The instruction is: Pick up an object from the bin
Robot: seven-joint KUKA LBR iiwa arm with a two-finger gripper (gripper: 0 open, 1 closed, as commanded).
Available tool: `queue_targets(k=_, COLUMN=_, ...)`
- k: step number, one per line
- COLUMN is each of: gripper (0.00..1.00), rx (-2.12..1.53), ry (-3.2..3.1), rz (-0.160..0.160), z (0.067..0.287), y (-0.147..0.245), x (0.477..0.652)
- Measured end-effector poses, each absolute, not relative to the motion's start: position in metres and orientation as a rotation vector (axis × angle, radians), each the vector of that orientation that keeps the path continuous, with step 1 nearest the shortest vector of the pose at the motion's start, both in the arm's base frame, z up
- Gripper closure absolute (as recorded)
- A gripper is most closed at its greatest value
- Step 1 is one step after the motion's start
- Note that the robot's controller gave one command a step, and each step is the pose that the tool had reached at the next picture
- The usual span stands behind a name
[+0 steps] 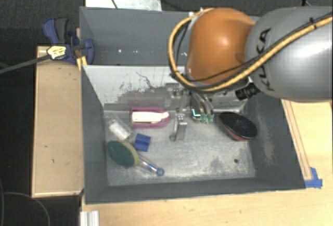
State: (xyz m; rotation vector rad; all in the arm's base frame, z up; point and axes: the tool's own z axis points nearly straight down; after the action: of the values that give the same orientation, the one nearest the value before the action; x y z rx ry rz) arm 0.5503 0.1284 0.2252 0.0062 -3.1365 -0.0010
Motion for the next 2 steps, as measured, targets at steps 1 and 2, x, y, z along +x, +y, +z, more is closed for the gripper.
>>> queue_targets(k=1, gripper=0.00, rx=-0.364, ry=-3.126, rz=0.000, z=0.074, y=0.202, x=0.558)
queue_targets(k=2, gripper=0.00, rx=-0.427, ry=-3.113, rz=0.001, z=0.101, y=0.169, x=0.511)
